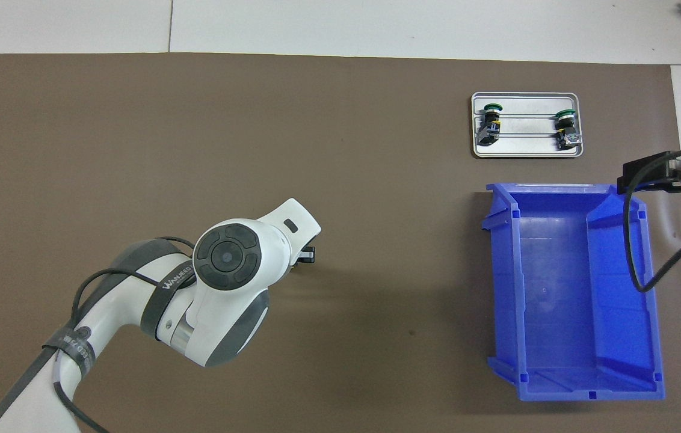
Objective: Place and press button with both arms
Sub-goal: 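Press down on the top of the green button with the left gripper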
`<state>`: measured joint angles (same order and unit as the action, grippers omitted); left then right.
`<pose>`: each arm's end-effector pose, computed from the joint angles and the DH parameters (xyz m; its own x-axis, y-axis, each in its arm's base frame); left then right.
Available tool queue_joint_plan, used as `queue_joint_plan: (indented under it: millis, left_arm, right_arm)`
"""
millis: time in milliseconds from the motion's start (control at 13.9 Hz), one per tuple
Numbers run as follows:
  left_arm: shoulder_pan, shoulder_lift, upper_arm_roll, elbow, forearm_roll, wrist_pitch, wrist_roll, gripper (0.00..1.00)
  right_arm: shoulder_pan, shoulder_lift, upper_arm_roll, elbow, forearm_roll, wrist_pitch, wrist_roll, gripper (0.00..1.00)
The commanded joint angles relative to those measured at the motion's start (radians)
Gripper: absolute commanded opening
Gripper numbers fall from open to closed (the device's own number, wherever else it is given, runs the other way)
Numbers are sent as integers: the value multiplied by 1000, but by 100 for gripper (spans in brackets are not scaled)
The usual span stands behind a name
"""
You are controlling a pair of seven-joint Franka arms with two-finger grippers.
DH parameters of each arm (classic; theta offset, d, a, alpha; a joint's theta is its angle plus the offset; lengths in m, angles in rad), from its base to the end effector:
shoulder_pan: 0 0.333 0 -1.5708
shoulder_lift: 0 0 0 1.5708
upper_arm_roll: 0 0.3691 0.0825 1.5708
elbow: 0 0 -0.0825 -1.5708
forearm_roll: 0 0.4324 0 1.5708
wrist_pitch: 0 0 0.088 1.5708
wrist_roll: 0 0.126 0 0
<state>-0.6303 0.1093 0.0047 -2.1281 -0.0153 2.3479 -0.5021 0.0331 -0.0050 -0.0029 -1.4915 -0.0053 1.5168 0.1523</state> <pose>0.4978 -0.3602 0.3729 0.9898 -0.1099 0.0911 -0.1158 -0.9913 0.0631 0.5961 0.0173 0.6978 0.9920 -0.1221 0.0307 -0.1222 -0.9925 0.0006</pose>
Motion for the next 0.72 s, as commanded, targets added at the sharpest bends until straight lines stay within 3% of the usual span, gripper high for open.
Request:
queue_joint_plan:
  millis: [0,359,646]
  left_arm:
    - [-2,13,5,-33,-3,50,0,0]
    - [-3,12,6,-67,-3,65,4,0]
    - [7,24,8,38,-2,-39,5,0]
  right_arm:
    - [-12,-10,9,-6,25,0,16,100]
    - [-12,-12,8,-9,25,-3,16,100]
    - [-9,-13,9,-10,25,-3,29,100]
